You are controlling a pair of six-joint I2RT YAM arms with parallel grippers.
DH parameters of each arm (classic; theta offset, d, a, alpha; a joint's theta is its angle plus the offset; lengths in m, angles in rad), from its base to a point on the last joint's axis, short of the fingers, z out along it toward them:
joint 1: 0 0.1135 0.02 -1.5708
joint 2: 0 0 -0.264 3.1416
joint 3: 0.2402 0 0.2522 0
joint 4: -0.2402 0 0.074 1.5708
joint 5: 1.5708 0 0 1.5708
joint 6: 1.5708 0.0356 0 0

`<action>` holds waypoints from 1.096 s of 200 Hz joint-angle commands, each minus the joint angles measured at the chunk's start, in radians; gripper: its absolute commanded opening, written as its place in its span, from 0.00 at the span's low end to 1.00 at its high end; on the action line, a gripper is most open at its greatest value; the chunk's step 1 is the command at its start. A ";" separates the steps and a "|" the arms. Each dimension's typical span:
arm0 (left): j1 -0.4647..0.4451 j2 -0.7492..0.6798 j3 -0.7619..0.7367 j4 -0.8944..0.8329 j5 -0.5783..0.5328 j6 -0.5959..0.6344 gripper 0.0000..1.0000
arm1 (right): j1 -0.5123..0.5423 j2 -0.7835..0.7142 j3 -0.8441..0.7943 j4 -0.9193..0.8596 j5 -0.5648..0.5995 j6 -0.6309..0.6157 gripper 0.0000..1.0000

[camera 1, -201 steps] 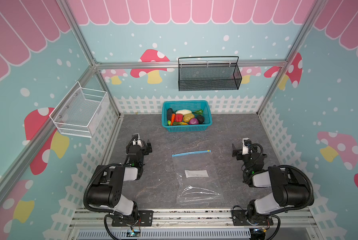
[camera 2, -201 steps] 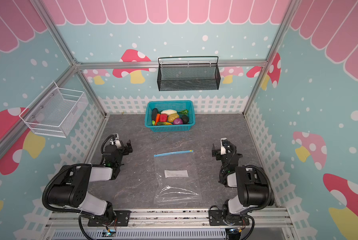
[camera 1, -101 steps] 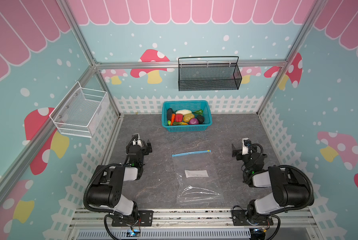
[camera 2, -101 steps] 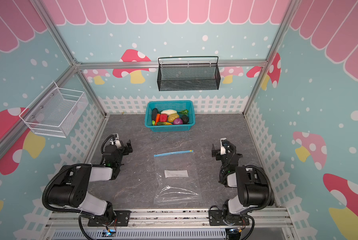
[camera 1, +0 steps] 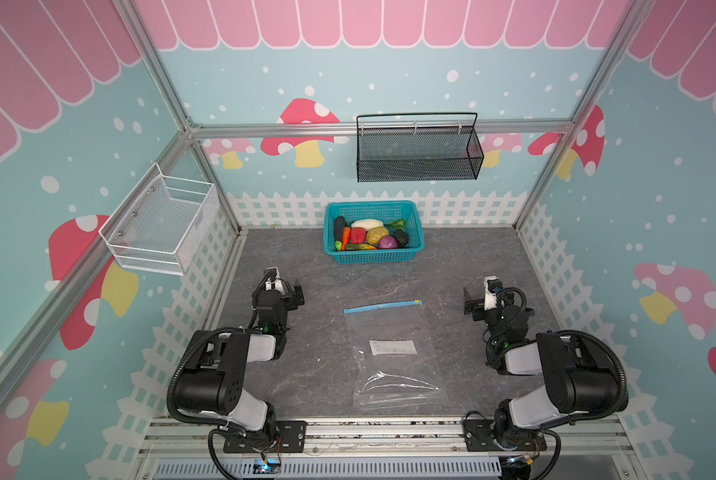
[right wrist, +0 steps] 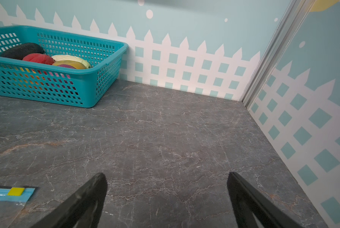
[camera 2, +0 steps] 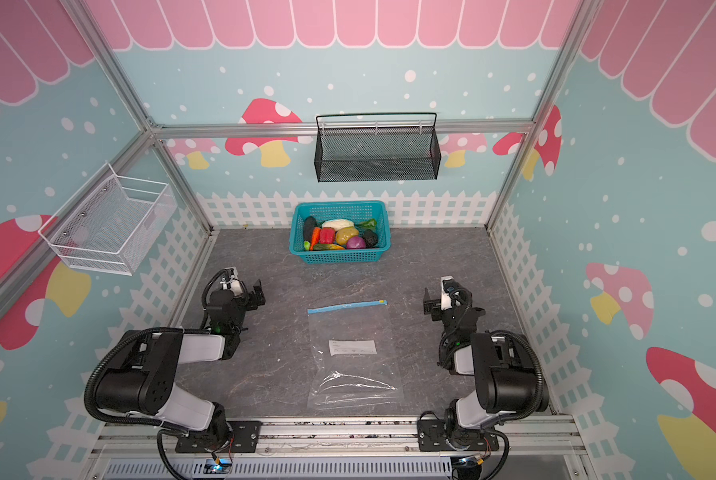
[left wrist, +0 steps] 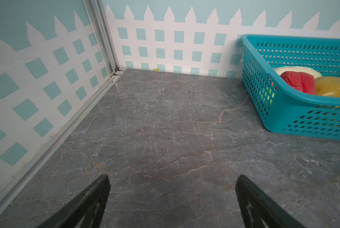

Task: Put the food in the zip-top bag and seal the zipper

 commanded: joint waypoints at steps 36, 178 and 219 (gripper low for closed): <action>0.002 -0.005 -0.003 0.014 0.007 0.004 1.00 | 0.023 -0.034 0.016 -0.029 0.047 -0.032 0.98; -0.182 -0.206 0.458 -1.277 -0.213 -0.602 1.00 | 0.290 -0.285 0.277 -1.157 -0.173 0.568 0.98; -0.290 -0.359 0.311 -1.188 0.094 -0.582 1.00 | 0.324 -0.328 0.239 -1.270 -0.281 0.579 0.98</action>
